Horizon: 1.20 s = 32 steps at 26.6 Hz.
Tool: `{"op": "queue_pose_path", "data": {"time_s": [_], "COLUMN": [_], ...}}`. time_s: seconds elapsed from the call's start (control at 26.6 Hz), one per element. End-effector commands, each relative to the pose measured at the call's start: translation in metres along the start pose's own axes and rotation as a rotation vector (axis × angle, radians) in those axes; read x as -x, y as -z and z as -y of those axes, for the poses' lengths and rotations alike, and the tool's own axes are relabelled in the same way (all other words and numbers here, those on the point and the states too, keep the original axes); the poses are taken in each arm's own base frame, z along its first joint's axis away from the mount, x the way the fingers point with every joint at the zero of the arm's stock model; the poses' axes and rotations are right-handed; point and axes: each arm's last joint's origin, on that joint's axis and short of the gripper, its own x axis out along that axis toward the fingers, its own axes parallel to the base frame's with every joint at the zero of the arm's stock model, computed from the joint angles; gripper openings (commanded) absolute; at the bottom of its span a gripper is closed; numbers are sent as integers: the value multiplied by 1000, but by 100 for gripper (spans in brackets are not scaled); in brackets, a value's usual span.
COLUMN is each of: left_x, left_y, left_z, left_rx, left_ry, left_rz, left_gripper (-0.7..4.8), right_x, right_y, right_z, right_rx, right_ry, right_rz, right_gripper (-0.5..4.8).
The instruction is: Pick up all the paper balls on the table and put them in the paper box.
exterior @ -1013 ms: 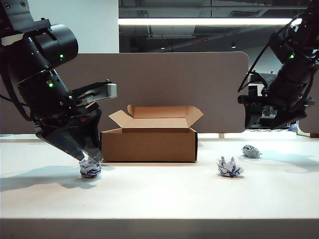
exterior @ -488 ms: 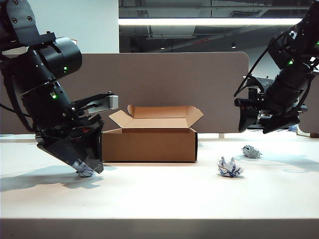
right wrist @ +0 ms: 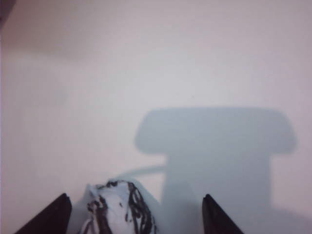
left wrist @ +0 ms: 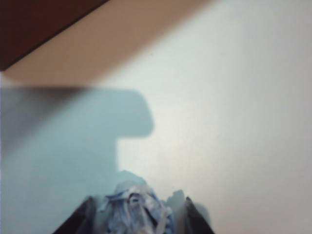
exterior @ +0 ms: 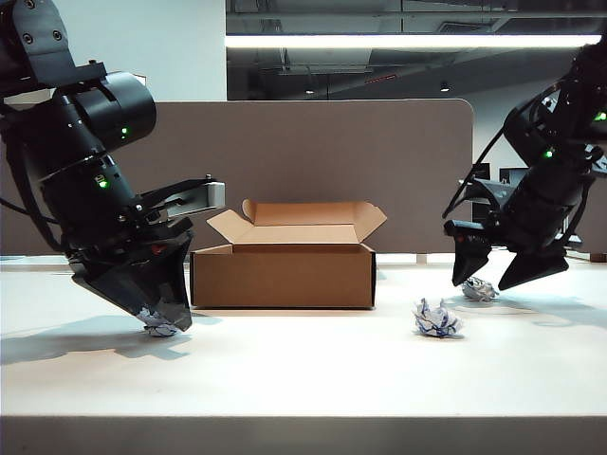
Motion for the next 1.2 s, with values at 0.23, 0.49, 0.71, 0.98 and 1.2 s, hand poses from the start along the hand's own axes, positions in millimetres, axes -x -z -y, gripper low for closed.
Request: {"op": "queue_pose_path", "data": {"time_s": [0.23,0.49,0.71,0.98,1.2], "left_x": [-2,-2,-2,13,44], "left_y": [2,1,1,-26,-73], "left_z": [1,1,1,-2,-6], "left_rx": [7,4,23,12,-22], "left_ry": [7,25,23,12,-23], "left_rz": [-19,-3,2,46,192], "left_gripper": [175,111,65,65,64], "right_x": [-6,-10,-10,1,32], "right_y": [1,4,3,-7,-32], "right_z": [1,1,1,0,-11], "right_rx": [4,3,4,12,-4], "right_ry": [-1,-1,-1,-8,-209], "right_rz": [10,0,2,52,190], "right_gripper": [285,101,48,48,49]}}
